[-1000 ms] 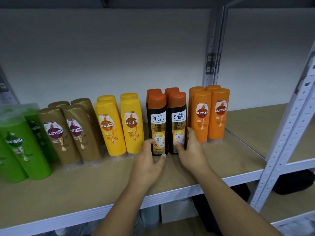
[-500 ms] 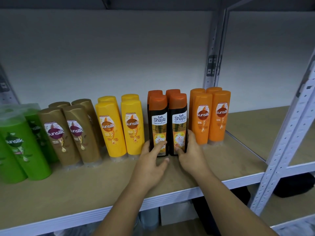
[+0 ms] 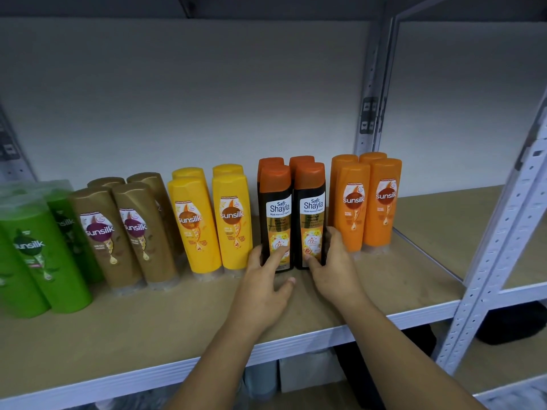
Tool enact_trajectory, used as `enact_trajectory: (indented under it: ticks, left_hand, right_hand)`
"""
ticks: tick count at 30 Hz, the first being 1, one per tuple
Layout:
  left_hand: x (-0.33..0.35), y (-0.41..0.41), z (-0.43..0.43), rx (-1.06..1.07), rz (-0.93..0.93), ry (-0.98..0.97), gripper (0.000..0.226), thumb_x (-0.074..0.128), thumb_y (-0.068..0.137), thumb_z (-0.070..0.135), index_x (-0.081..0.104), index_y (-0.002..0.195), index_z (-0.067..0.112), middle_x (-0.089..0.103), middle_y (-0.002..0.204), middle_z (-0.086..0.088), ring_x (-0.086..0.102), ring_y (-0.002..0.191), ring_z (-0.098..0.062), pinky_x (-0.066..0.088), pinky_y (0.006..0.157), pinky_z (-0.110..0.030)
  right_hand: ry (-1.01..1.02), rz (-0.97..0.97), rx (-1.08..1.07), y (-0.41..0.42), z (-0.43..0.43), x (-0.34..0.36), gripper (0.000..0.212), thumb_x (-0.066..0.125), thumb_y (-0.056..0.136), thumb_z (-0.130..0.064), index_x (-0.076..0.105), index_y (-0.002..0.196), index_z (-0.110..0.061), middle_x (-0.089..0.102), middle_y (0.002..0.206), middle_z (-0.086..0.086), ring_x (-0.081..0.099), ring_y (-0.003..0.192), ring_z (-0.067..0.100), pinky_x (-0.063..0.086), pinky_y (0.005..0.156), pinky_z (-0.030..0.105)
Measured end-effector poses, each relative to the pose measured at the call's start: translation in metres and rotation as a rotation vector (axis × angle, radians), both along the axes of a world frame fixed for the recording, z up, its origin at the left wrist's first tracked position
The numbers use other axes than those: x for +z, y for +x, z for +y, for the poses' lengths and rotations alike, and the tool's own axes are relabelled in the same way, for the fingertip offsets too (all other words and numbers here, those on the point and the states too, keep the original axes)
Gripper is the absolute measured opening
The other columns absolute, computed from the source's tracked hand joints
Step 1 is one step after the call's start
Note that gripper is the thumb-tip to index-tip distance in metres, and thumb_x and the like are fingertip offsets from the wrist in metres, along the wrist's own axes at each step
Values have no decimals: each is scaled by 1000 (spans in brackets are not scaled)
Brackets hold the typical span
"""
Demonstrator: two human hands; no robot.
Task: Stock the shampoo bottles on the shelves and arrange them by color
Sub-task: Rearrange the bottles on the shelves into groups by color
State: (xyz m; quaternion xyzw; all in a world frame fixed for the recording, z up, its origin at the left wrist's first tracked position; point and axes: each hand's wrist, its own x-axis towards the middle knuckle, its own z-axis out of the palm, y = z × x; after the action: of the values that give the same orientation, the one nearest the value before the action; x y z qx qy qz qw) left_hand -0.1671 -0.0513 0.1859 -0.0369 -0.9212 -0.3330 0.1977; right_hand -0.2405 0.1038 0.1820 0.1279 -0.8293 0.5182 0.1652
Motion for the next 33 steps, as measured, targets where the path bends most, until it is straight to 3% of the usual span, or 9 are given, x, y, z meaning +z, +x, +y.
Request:
enact_trajectory:
  ticks: [4,9,13,17,20,23,26,29,33]
  left_hand:
    - [-3,3,-3,1,-13,-16,64,62,95,39,32,152,41,20,161,5,28,146,-15,24,104,-17]
    - [-3,14,-8,-4,-69,-55,72,61,95,42,25,157,33,23,163,4,27,147,-15,28,106,-21]
    - [-2,30,-12,-55,-104,-92,77,61,95,42,21,159,29,29,161,7,31,145,-10,27,105,-17]
    - [0,47,-14,-66,-162,-99,79,60,95,45,17,160,32,34,161,7,38,142,-13,37,109,-26]
    - [1,56,-13,-59,-209,-129,77,59,96,46,20,160,27,38,159,3,42,140,-16,39,108,-27]
    - [4,61,-11,-61,-259,-163,74,56,97,47,24,159,22,36,160,-1,38,143,-18,35,113,-28]
    - [10,70,-7,-62,-318,-192,71,57,97,45,29,157,18,37,159,-4,37,144,-21,34,114,-29]
    - [10,81,-9,-58,-341,-262,59,56,97,47,46,144,12,46,151,-8,42,137,-24,36,112,-34]
    - [4,92,-11,-59,-323,-365,60,45,99,56,46,145,18,43,154,-1,35,142,-21,26,117,-39]
  right_hand:
    - [30,-11,-24,2,0,-1,68,72,90,-15,34,147,-17,53,141,0,50,131,16,46,103,31]
    - [92,8,81,24,4,1,68,68,92,-10,32,148,-24,56,136,-8,51,122,3,41,94,18]
    - [217,8,111,43,10,0,65,62,95,-17,31,151,-26,54,140,-10,52,126,9,38,98,19]
    - [366,-35,109,57,14,-4,60,59,96,-29,35,150,-22,55,141,-2,54,125,18,46,102,32]
    - [559,-75,88,71,13,-3,36,55,99,-33,51,129,-13,62,121,5,57,114,27,43,91,32]
    - [711,-33,94,82,13,-8,28,46,102,-35,56,117,-13,60,122,5,53,118,25,33,105,38]
    - [763,-37,113,91,16,-12,26,40,104,-36,55,111,-15,58,125,3,48,123,23,28,111,43]
    - [781,-51,123,102,20,-11,29,38,104,-36,55,114,-14,55,131,2,44,128,23,26,112,42]
    - [811,-56,125,122,25,-8,28,37,104,-37,56,111,-17,56,125,0,44,124,22,27,111,44]
